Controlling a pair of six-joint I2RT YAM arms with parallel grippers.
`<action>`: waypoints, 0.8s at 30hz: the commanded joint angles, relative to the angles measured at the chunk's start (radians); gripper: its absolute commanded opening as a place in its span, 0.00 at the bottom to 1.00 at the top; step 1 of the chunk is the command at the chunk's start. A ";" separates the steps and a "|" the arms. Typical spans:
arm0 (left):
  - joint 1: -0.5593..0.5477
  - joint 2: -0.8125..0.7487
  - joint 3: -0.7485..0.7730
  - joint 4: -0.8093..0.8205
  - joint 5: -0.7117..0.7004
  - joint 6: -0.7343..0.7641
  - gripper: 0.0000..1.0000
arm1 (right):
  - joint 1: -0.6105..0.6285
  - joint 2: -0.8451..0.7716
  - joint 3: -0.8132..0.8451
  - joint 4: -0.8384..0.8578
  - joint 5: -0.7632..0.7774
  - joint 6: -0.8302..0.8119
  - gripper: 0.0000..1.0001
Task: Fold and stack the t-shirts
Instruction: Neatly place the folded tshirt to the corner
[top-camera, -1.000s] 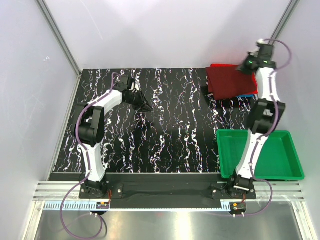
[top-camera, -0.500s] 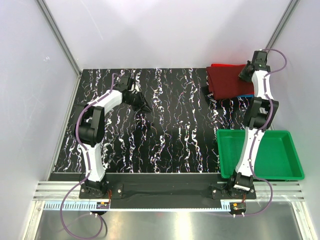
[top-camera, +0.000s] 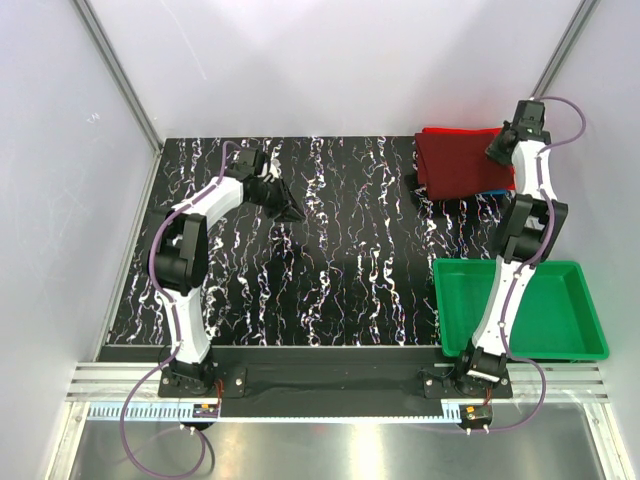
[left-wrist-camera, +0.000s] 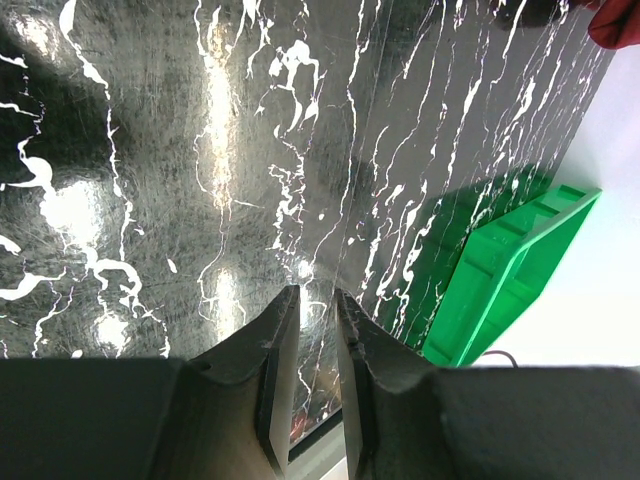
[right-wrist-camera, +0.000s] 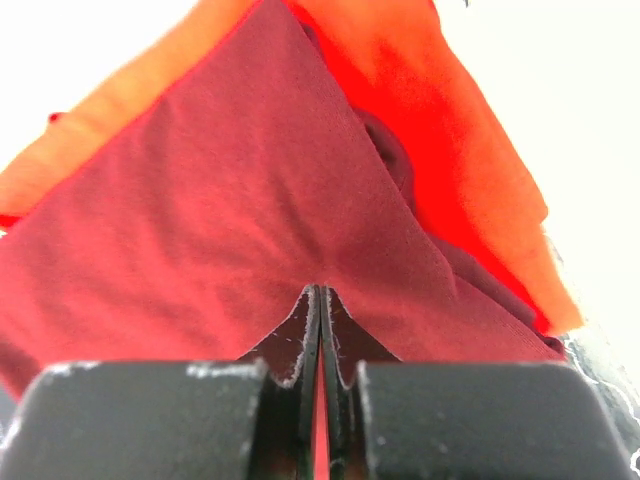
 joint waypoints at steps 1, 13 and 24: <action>0.006 -0.059 -0.014 0.033 0.011 0.008 0.25 | -0.003 -0.112 0.037 0.038 0.021 -0.018 0.04; 0.006 -0.058 0.012 0.015 -0.003 -0.001 0.25 | -0.029 -0.053 0.033 -0.040 0.213 -0.060 0.00; 0.004 -0.071 0.040 -0.010 -0.004 -0.009 0.25 | -0.050 0.059 0.190 -0.096 0.187 -0.058 0.01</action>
